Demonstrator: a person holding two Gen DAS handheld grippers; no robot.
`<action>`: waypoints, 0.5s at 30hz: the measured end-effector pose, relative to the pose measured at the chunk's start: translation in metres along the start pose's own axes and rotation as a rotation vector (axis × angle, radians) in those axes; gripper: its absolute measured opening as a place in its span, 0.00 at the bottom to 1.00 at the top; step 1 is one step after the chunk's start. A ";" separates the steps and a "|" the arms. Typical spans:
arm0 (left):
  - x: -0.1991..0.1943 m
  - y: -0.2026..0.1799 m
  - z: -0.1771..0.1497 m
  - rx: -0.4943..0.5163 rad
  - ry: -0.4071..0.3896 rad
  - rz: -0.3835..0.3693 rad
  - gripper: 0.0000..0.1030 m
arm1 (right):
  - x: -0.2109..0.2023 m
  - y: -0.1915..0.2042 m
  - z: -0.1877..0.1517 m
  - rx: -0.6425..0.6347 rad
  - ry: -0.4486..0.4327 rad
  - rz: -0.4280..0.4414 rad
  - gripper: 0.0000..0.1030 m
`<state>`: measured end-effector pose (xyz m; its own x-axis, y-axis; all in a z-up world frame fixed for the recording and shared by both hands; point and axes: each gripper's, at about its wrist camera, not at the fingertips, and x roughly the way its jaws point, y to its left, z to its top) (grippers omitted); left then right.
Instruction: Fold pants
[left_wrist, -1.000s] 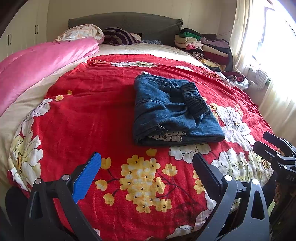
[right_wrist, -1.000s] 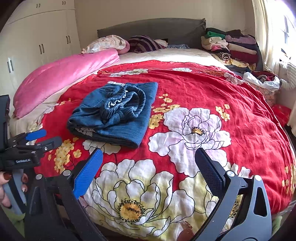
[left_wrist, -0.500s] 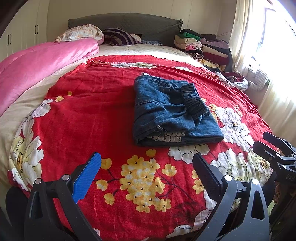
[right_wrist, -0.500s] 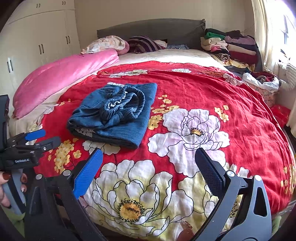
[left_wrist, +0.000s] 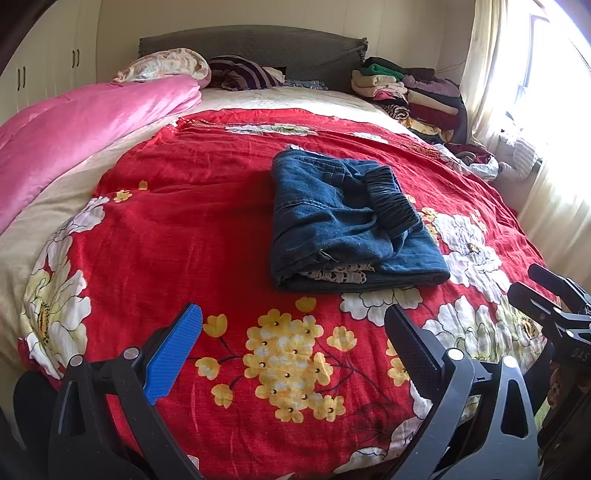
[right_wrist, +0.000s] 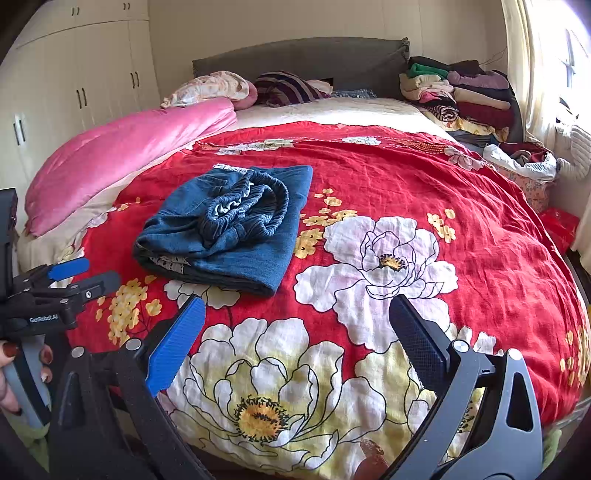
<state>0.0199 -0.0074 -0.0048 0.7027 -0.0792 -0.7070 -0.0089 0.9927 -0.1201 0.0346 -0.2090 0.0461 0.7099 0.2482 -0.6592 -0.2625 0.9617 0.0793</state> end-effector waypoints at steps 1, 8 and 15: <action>0.000 0.000 0.000 -0.001 0.001 0.001 0.96 | 0.000 0.000 0.000 0.000 0.000 0.000 0.91; 0.000 0.000 0.000 -0.002 -0.001 -0.003 0.96 | 0.000 0.000 0.000 0.000 0.000 -0.001 0.91; 0.000 0.000 0.000 -0.002 -0.002 -0.004 0.96 | 0.000 -0.001 0.000 -0.001 0.000 0.001 0.91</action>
<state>0.0199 -0.0071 -0.0048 0.7043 -0.0833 -0.7050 -0.0071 0.9922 -0.1243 0.0347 -0.2095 0.0463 0.7100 0.2490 -0.6587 -0.2635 0.9614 0.0795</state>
